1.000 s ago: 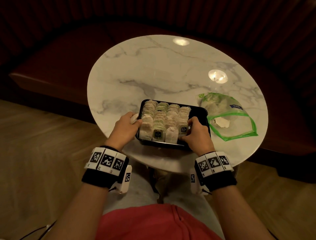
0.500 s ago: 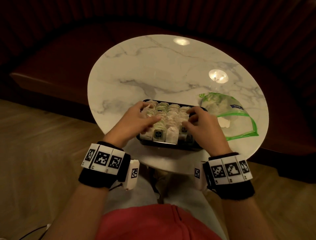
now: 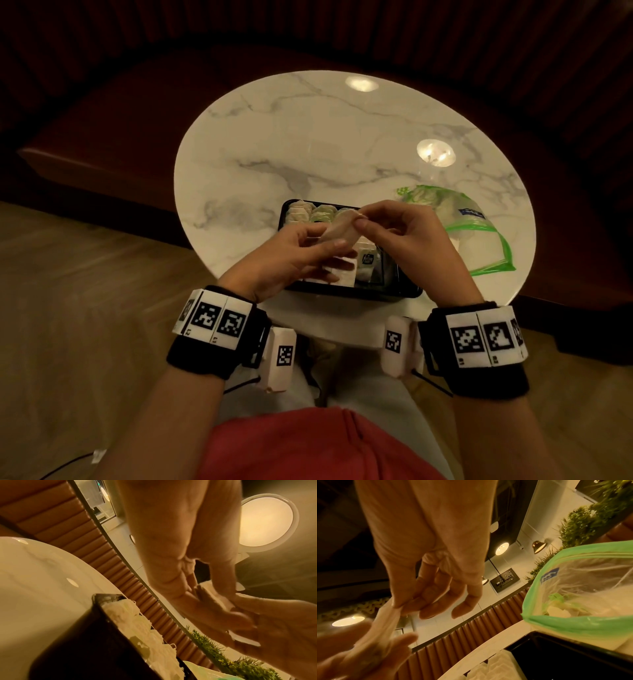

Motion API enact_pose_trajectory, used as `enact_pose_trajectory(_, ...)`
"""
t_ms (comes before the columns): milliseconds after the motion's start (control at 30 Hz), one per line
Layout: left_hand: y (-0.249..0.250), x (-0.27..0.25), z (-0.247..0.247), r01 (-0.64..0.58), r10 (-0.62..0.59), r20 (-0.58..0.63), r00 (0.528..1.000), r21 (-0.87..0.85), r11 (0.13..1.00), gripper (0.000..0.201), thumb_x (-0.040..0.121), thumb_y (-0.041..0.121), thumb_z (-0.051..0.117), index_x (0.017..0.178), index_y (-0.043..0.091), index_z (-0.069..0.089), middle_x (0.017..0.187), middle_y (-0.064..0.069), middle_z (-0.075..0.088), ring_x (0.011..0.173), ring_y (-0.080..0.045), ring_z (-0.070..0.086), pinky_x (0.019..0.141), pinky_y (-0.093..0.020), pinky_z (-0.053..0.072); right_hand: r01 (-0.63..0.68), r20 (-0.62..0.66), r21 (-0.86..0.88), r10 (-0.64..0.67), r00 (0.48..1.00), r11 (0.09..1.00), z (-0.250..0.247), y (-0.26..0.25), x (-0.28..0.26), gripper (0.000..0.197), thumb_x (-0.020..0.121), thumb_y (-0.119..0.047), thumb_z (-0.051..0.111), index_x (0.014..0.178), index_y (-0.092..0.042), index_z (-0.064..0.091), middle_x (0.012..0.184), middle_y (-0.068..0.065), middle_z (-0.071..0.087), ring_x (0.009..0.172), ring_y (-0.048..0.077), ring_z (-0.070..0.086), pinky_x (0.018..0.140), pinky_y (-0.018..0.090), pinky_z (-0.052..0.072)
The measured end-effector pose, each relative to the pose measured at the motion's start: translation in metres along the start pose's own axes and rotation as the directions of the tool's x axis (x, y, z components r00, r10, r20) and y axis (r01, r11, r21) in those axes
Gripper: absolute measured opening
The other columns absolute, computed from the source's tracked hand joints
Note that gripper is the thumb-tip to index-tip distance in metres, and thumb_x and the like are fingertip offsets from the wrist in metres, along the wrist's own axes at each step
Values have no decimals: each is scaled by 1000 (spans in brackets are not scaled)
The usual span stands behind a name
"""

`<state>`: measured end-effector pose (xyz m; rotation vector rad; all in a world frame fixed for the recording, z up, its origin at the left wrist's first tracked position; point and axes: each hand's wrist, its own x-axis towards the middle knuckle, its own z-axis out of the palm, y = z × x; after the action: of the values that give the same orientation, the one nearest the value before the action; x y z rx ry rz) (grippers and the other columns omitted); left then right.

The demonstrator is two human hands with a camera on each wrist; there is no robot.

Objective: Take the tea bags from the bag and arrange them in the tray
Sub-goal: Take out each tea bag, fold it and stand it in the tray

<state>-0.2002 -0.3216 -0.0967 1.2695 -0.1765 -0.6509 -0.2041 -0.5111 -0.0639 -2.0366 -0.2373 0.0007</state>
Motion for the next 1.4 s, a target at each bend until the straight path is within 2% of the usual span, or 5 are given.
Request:
enact_pose_trajectory(533, -8, 8, -1, -85, 96, -133, 987, 86, 993, 31, 79, 23, 69, 106, 7, 71, 97, -11, 74, 78, -14, 69, 71, -21, 55, -74, -107, 64, 80, 991, 995, 0, 5, -4, 9, 94, -19, 62, 99, -18, 70, 84, -2, 72, 71, 9, 66, 62, 27, 57)
enact_pose_trajectory(800, -6, 10, -14, -64, 183, -346, 920, 327, 943, 23, 96, 23, 59, 80, 15, 73, 61, 11, 65, 60, 0, 55, 61, -22, 50, -46, -176, 168, 76, 982, 985, -4, 2, -6, 11, 93, -13, 63, 98, -8, 71, 77, 2, 71, 65, 9, 63, 59, 18, 51)
enact_pose_trajectory(1000, -6, 9, -19, 6, 257, -454, 853, 501, 866, 14, 94, 28, 63, 88, 18, 70, 82, -2, 67, 74, -9, 58, 74, -31, 53, -31, -298, 255, 109, 948, 966, -7, -2, -6, 14, 91, -15, 65, 99, -5, 70, 80, 6, 73, 67, 10, 69, 61, 18, 53)
enact_pose_trajectory(1100, 6, 9, -7, -142, 379, -450, 809, 476, 868, 12, 89, 23, 71, 98, 16, 69, 93, 0, 69, 84, -10, 63, 82, -40, 58, -41, -316, 300, 139, 938, 953, -4, -3, -5, 17, 91, -14, 66, 99, 1, 69, 83, 12, 74, 73, 17, 72, 64, 22, 56)
enact_pose_trajectory(1400, 10, 9, 29, -330, 476, -265, 839, 448, 831, 26, 85, 14, 74, 110, 17, 70, 103, 7, 72, 99, -3, 67, 90, -22, 54, -73, -166, 355, 140, 976, 932, 13, -13, -6, 26, 99, -25, 53, 101, -7, 72, 90, 5, 75, 90, 17, 72, 80, 27, 56)
